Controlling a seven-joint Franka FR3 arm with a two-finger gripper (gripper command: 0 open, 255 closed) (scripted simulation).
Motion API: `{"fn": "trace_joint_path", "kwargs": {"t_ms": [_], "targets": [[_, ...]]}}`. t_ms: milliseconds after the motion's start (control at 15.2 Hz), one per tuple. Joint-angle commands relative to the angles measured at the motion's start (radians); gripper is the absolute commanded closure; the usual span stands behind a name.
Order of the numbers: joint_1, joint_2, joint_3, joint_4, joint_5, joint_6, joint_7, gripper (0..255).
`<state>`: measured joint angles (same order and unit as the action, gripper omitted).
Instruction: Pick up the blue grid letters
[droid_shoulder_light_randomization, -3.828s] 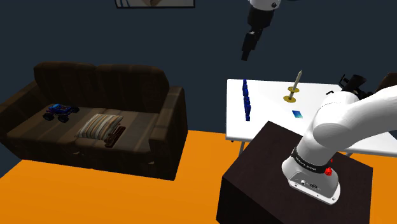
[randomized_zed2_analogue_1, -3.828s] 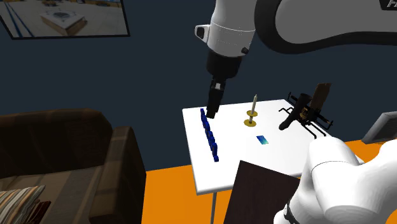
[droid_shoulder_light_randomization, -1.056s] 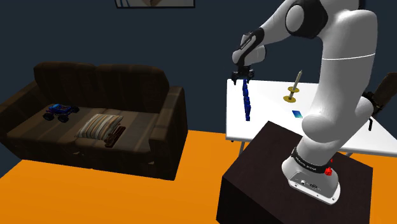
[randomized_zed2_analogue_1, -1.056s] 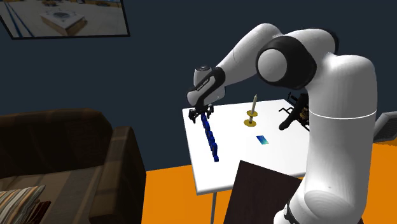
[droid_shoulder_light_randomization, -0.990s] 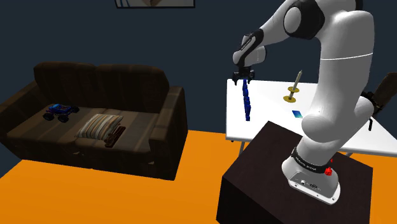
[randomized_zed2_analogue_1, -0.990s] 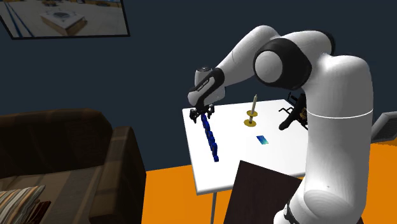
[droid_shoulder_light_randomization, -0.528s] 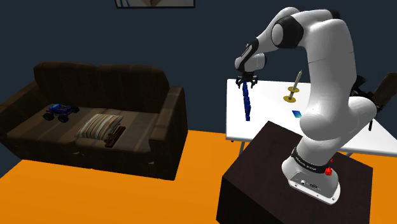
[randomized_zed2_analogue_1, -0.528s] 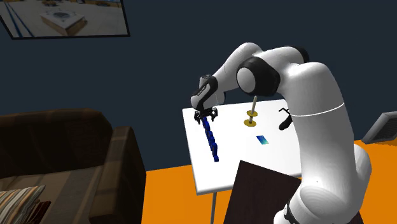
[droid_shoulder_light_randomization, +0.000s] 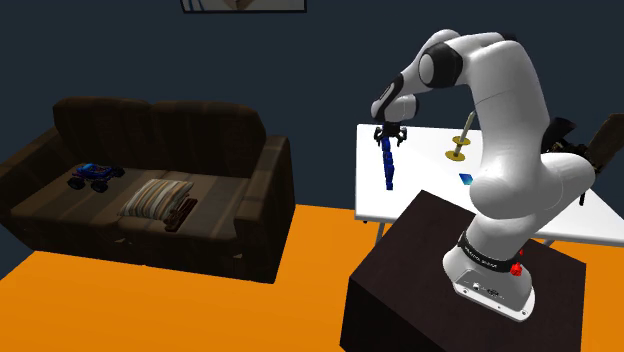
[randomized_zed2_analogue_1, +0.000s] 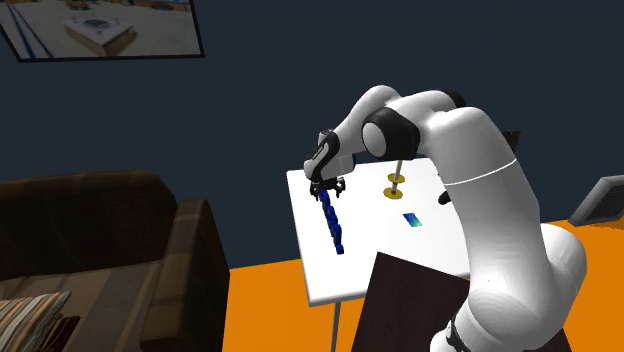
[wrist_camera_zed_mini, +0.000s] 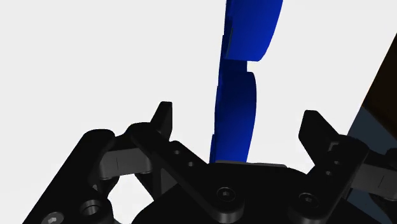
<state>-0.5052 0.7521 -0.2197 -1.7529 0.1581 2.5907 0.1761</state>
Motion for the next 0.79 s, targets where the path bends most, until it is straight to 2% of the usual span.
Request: {"fn": "trace_joint_path", "kwargs": {"t_ms": [0, 198, 264, 726], "targets": [[-0.004, 0.022, 0.005, 0.008, 0.004, 0.015, -0.001, 0], [-0.007, 0.040, 0.008, 0.014, 0.007, 0.026, -0.003, 0], [-0.007, 0.038, 0.008, 0.014, 0.007, 0.025, -0.002, 255], [-0.006, 0.038, 0.008, 0.013, 0.007, 0.025, -0.001, 255]]}}
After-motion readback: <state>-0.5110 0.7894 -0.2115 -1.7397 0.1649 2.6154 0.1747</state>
